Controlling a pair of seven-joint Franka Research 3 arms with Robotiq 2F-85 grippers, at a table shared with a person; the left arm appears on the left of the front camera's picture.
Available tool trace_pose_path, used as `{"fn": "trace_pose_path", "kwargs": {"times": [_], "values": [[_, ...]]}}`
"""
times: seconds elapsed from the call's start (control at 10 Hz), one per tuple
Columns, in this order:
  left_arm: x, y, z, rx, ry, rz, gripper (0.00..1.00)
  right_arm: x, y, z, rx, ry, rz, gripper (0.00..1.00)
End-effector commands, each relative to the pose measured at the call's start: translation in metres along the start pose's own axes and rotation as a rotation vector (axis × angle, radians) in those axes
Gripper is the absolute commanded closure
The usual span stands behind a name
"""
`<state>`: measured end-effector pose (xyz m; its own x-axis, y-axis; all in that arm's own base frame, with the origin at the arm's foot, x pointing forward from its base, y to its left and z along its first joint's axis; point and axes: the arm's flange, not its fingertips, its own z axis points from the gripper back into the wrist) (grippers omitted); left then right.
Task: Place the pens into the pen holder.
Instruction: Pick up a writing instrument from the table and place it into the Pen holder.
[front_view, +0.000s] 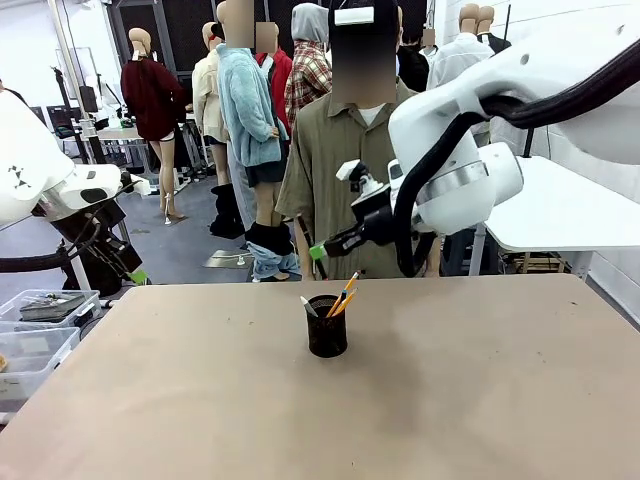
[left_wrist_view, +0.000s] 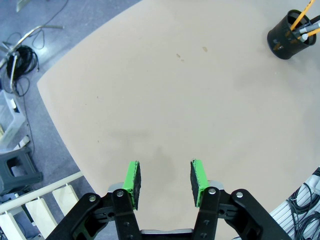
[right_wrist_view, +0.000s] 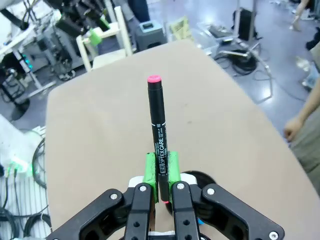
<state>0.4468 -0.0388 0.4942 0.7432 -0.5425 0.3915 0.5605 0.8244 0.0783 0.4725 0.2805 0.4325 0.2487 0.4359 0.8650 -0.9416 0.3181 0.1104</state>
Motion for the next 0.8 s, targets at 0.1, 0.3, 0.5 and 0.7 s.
{"fn": "trace_pose_path", "kwargs": {"times": [0.1, 0.3, 0.5, 0.7], "values": [[0.001, 0.001, 0.000, 0.017, 0.001, 0.004, 0.46, -0.007, 0.003, -0.026, 0.001, 0.114, 0.014, 1.00], [0.001, 0.001, 0.000, 0.017, 0.001, 0.004, 0.46, -0.015, 0.004, -0.032, 0.000, 0.123, 0.006, 1.00], [0.001, 0.001, 0.000, 0.017, 0.001, 0.004, 0.46, -0.022, -0.003, -0.039, -0.016, 0.148, -0.016, 1.00], [0.001, 0.001, 0.000, 0.017, 0.001, 0.004, 0.46, -0.025, -0.006, -0.041, -0.026, 0.155, -0.017, 1.00]]}}
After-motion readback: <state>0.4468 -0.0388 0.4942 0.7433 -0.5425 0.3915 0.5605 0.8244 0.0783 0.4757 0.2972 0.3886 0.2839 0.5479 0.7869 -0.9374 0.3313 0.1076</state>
